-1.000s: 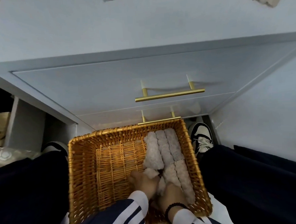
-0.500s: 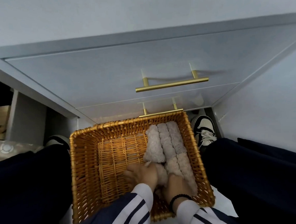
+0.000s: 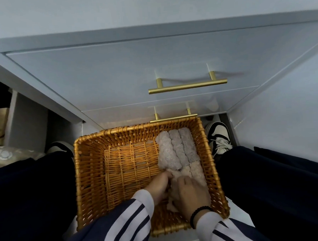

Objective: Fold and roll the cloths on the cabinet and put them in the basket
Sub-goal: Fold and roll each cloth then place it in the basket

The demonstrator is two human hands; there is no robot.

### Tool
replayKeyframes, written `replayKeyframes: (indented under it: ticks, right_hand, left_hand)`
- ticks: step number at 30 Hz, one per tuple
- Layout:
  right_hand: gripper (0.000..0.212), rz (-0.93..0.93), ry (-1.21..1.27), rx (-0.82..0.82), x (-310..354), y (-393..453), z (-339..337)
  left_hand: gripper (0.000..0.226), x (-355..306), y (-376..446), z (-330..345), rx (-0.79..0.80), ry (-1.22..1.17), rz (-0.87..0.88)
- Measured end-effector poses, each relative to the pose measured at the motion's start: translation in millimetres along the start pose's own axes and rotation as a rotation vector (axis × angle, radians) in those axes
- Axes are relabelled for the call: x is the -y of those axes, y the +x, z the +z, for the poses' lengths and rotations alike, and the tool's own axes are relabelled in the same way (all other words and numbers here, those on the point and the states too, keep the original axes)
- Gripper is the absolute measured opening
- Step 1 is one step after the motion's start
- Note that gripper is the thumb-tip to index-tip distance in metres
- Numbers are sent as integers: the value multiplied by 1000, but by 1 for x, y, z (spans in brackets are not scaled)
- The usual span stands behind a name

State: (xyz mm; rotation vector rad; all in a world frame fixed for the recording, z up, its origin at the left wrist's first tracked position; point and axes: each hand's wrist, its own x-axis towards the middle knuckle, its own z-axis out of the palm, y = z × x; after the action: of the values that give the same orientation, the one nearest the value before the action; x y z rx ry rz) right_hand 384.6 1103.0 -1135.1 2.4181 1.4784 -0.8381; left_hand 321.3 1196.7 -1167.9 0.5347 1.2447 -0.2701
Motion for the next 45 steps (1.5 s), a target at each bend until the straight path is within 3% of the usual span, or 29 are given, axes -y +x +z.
replayKeyframes:
  ticks: [4, 7, 11, 14, 16, 18, 19, 22, 26, 31, 35, 38, 40, 43, 45]
  right_hand:
    - [33, -445, -347, 13, -2, 7, 5]
    - [21, -654, -550, 253, 1, 13, 6]
    - [52, -610, -848, 578, 4, 25, 2]
    - [63, -495, -859, 669, 8, 30, 7]
    - [67, -468, -902, 652, 8, 31, 10]
    - [69, -502, -908, 621, 9, 32, 11]
    - [68, -510, -906, 618, 9, 33, 11]
    - [69, -459, -860, 620, 9, 33, 8]
    - [69, -321, -759, 639, 7, 35, 11]
    - [66, -107, -606, 650, 10, 42, 21]
    - [62, -247, -372, 567, 24, 49, -10]
    - [54, -515, -582, 370, 21, 58, -17]
    - [54, -610, -753, 358, 12, 56, -10]
    - [65, -556, -848, 398, 1, 48, 6]
    - [70, -476, -853, 412, -3, 46, 14]
  left_hand:
    - [17, -6, 1, -6, -5, 31, -41]
    - [21, -13, 3, -11, 3, 50, -47]
    - [16, -21, 1, -12, 1, 176, 12]
    - [17, -29, 2, -13, -14, 275, 54]
    - [19, -34, 10, -18, -157, 427, 157]
    - [20, -41, 13, -27, -405, 526, 340]
    - [25, -46, 13, -28, -434, 535, 412]
    - [73, -61, 17, -20, -133, 438, 407]
    - [80, -72, 24, -6, 21, 268, 263]
    - [76, -84, 27, -2, 33, 235, 240]
    - [75, -81, 21, -1, -8, 559, 486]
    - [82, -77, 21, 0, -82, 642, 535]
    - [77, -79, 20, 0, -101, 676, 546]
    - [59, -84, 20, -1, -100, 716, 591]
    - [61, -84, 23, -3, -102, 743, 585]
